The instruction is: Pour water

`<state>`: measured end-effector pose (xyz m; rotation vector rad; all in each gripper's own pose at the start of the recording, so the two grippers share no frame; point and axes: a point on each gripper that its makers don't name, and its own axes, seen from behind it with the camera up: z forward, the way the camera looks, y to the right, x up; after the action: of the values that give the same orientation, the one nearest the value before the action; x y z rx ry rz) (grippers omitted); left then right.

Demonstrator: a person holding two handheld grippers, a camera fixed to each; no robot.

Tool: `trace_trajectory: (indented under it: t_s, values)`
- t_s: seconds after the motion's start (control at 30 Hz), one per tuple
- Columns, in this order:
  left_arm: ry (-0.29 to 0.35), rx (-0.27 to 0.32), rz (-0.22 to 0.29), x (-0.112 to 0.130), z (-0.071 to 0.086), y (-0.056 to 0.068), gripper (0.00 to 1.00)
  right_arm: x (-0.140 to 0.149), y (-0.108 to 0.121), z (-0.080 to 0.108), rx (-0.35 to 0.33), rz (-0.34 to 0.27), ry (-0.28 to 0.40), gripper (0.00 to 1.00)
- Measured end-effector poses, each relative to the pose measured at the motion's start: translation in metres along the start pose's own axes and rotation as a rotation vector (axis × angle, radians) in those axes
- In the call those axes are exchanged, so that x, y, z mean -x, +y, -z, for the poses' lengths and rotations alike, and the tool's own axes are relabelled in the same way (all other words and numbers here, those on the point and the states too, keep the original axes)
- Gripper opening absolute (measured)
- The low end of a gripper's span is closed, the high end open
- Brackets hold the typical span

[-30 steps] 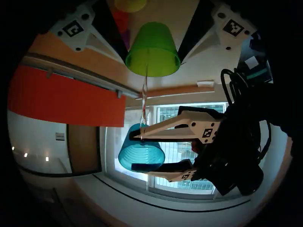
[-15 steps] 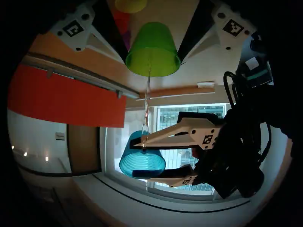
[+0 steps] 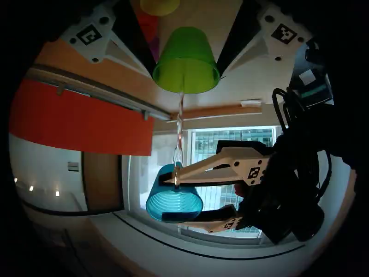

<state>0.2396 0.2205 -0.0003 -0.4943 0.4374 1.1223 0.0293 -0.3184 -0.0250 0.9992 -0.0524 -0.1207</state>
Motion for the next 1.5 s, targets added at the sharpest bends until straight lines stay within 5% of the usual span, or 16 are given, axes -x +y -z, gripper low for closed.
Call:
trace_trajectory:
  t_s: [1.5]
  values:
    - [-0.001,-0.004,-0.129,-0.0072,0.0083,-0.0054,0.88,-0.002,0.0038,0.0021,0.012,0.013,0.007,0.92]
